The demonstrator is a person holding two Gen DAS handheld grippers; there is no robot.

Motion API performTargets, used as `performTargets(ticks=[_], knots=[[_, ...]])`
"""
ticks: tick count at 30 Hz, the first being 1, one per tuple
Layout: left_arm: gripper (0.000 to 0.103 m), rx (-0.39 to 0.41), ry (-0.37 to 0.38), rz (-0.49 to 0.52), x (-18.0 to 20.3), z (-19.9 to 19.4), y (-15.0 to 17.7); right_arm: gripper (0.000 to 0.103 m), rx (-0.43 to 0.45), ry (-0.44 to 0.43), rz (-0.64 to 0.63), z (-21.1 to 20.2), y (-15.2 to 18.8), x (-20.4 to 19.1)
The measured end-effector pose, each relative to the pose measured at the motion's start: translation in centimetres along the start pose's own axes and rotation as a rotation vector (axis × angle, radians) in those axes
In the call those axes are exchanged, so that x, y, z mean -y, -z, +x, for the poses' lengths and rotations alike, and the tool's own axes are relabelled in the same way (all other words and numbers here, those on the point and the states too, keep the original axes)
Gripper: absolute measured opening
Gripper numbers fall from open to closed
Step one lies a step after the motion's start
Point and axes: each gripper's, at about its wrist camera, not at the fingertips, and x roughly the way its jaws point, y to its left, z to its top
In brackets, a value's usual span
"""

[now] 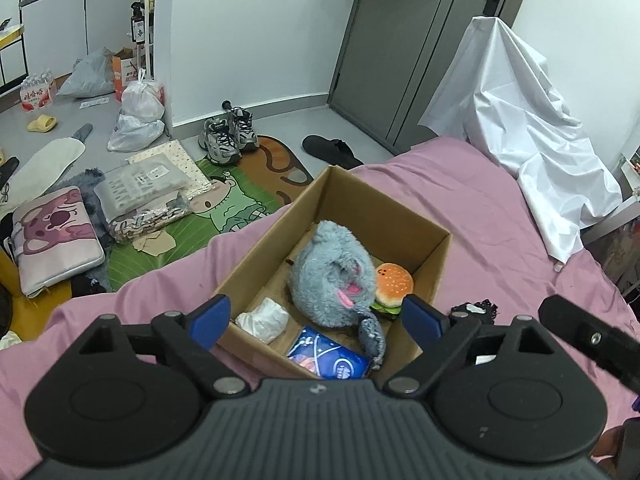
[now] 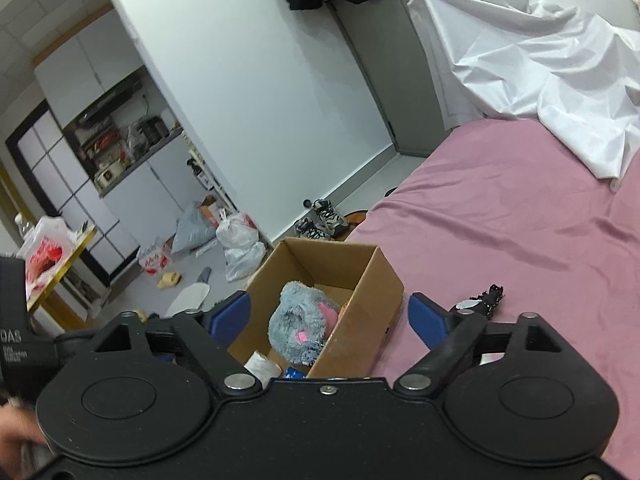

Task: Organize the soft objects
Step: 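Move both grippers back over the bed toward the clear bag and black plush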

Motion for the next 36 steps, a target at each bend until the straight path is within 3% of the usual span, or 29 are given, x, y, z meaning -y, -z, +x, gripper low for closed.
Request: performTargets(ticks=[13,27,36], knots=[[0.091,0.037,0.024,0.016,3.2,-2.2,-0.1,0.088,0.029,0.048,0.045,-1.9,-1.4,2.7],[0.091,0.016,0.049,0.015,6.9,-1.8,1.1,0.088,-0.032,0.133,0.035,-3.4,-1.5,5.3],[0.091,-0.016,0.066,-0.005,8.6,-0.6,2.0,0.088,-0.107,0.144,0.031,-3.0,-1.1,7.1]])
